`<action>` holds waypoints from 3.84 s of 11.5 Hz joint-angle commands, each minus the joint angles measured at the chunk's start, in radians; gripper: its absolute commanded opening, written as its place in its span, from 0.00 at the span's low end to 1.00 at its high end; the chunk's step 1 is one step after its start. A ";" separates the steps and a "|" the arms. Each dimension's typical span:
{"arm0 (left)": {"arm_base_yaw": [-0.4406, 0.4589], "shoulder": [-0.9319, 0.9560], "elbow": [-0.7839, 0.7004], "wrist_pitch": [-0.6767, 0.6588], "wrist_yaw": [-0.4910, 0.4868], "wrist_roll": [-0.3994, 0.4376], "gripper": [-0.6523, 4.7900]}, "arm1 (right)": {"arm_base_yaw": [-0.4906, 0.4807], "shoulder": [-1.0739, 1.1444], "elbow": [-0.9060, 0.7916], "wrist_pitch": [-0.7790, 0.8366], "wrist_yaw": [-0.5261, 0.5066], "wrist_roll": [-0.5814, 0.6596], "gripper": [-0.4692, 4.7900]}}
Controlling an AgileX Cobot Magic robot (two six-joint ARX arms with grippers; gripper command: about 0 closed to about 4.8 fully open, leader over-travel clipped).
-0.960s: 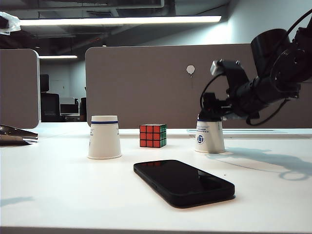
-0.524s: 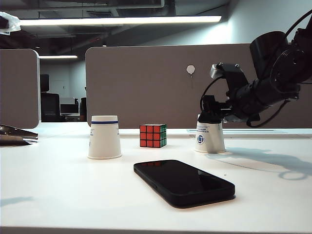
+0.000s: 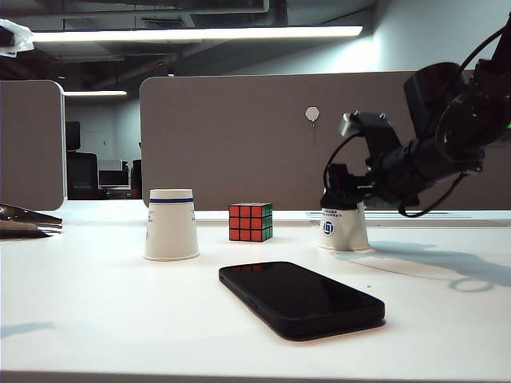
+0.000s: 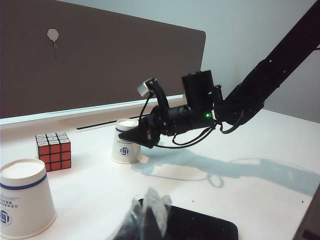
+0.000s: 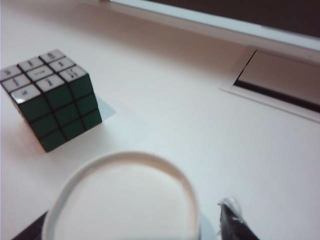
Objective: Carefully pick up the cup on the right and stack it on top of the cup on the left.
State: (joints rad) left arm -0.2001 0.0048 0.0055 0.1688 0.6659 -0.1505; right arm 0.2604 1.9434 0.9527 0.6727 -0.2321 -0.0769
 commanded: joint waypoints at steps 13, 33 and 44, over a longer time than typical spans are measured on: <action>0.000 0.000 0.003 0.024 0.000 0.001 0.11 | 0.000 0.008 0.015 0.095 -0.014 -0.002 0.67; 0.000 0.000 0.002 0.002 -0.262 0.004 0.11 | 0.339 0.113 0.379 0.055 -0.256 0.023 0.67; 0.000 0.000 0.002 -0.010 -0.258 0.000 0.11 | 0.348 0.139 0.406 -0.231 -0.183 0.023 0.68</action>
State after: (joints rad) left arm -0.2001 0.0048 0.0055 0.1532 0.4068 -0.1505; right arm 0.6067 2.0842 1.3544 0.4347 -0.4187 -0.0517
